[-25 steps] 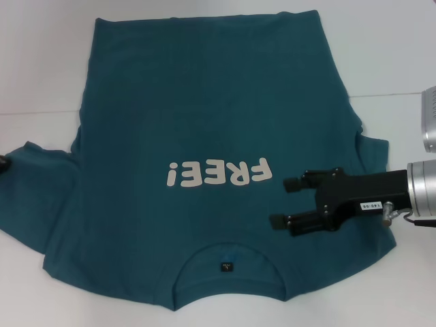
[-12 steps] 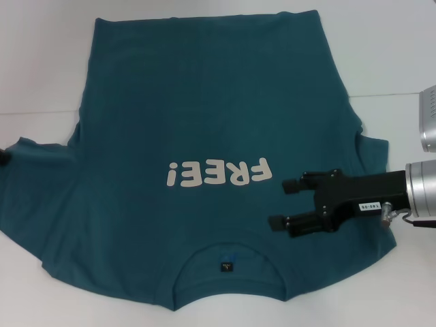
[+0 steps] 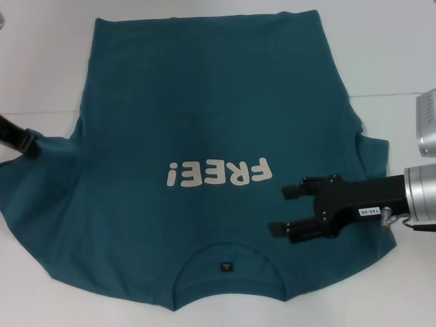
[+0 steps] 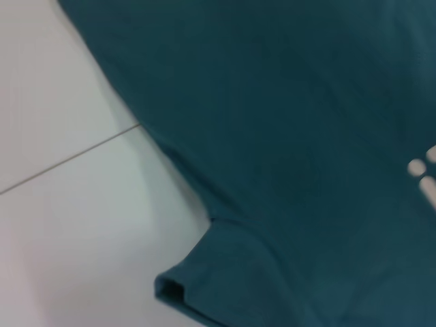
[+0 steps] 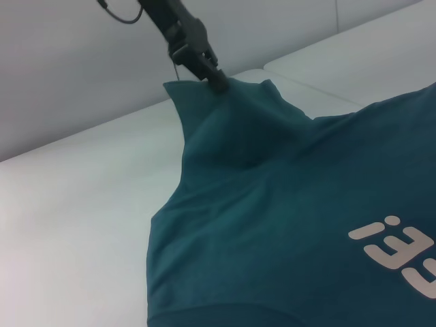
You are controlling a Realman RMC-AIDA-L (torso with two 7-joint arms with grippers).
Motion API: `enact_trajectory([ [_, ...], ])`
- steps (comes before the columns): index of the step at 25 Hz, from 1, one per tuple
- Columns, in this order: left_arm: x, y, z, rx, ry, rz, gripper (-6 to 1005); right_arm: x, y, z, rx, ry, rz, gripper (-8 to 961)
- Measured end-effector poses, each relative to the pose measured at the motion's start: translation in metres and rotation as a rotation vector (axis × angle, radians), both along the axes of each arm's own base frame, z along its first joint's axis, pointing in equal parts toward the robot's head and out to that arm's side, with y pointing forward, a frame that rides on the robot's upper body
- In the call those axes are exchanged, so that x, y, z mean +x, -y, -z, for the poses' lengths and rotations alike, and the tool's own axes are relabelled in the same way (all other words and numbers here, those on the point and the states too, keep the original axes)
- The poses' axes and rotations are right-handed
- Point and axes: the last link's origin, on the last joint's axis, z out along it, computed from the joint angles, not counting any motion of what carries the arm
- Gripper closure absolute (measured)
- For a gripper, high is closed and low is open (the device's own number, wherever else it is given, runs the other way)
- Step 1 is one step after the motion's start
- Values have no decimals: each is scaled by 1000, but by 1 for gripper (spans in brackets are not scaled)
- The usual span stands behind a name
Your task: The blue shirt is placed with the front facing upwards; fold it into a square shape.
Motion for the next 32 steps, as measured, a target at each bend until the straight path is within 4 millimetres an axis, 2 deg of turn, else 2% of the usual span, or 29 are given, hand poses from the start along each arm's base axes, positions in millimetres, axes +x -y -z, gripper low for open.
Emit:
enact_trajectory([
  [7, 15, 5, 27, 7, 78, -62, 986, 2, 1, 2, 0, 10, -2, 51],
  [19, 24, 24, 71, 75, 269, -117, 953, 7, 1, 3, -9, 53, -1, 54],
  [23, 23, 25, 88, 119, 292, -106, 935, 7, 0, 2, -3, 56, 0, 55],
  [27, 17, 22, 90, 179, 297, -97, 851, 7, -1, 3, 2, 56, 4, 56],
  [32, -4, 17, 82, 322, 279, -83, 745, 8, -2, 3, 11, 54, 15, 57],
])
